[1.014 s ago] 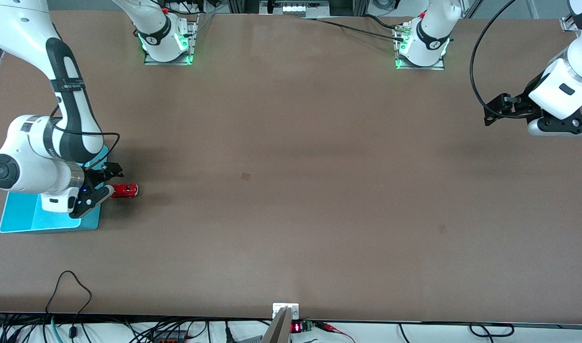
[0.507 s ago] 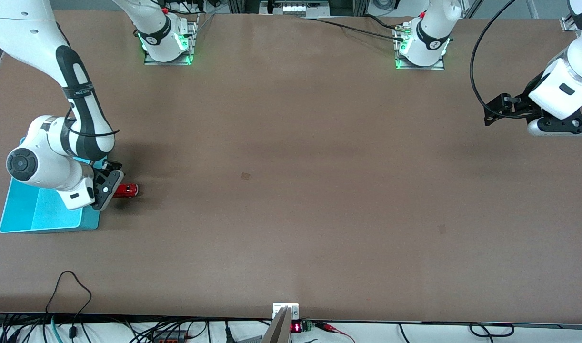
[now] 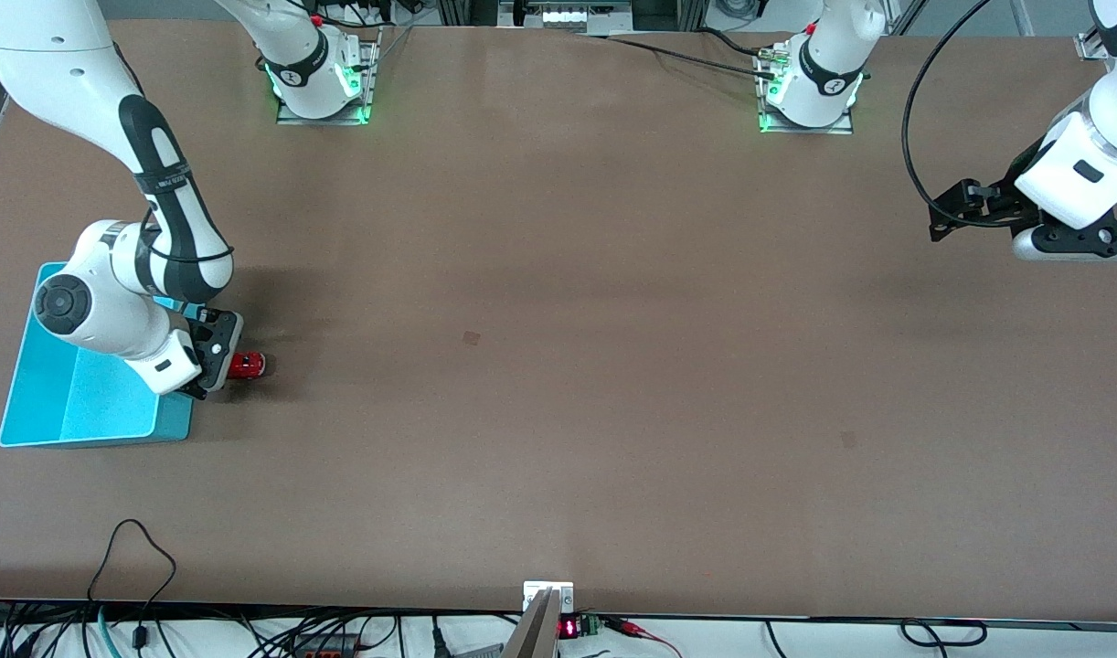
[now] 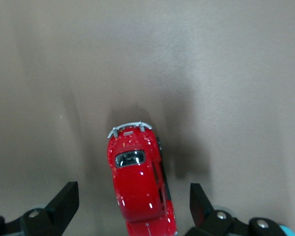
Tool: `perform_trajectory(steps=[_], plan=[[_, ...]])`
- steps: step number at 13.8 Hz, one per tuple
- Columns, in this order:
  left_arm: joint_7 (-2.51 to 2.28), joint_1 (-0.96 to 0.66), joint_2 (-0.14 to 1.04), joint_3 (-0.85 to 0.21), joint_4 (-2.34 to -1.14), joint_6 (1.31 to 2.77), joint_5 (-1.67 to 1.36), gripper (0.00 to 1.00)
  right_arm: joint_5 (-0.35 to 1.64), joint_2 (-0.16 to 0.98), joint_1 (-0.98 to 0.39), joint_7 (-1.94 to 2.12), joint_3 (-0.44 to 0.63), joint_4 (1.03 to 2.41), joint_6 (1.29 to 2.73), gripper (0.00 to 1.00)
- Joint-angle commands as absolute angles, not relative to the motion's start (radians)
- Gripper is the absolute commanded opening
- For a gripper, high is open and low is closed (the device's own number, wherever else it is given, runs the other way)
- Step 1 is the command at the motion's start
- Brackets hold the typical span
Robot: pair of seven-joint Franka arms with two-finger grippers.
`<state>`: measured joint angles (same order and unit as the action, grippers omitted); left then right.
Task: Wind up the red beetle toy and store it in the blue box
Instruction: 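Close the right gripper on the red car, then lift the red car and carry it over the turquoise box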
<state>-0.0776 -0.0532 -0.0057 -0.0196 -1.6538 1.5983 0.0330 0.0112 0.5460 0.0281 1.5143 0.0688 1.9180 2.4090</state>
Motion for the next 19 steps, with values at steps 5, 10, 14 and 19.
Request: perform_trajectory(steps=[5,10,14,19], plan=[[-0.080,-0.057,-0.015,-0.011,-1.655,1.588,0.011,1.00,0.000,0.568,0.046,1.565,0.060,1.936,2.451,0.95],[-0.081,-0.057,-0.015,-0.011,-1.655,1.588,0.011,1.00,0.012,0.565,0.034,1.563,0.060,1.928,2.457,0.29],[-0.081,-0.057,-0.014,-0.011,-1.655,1.589,0.011,1.00,0.026,0.545,0.029,1.554,0.054,1.884,2.454,0.14],[-0.083,-0.058,-0.015,-0.012,-1.655,1.589,0.011,1.00,0.279,0.503,0.022,1.496,0.055,1.775,2.453,0.14]])
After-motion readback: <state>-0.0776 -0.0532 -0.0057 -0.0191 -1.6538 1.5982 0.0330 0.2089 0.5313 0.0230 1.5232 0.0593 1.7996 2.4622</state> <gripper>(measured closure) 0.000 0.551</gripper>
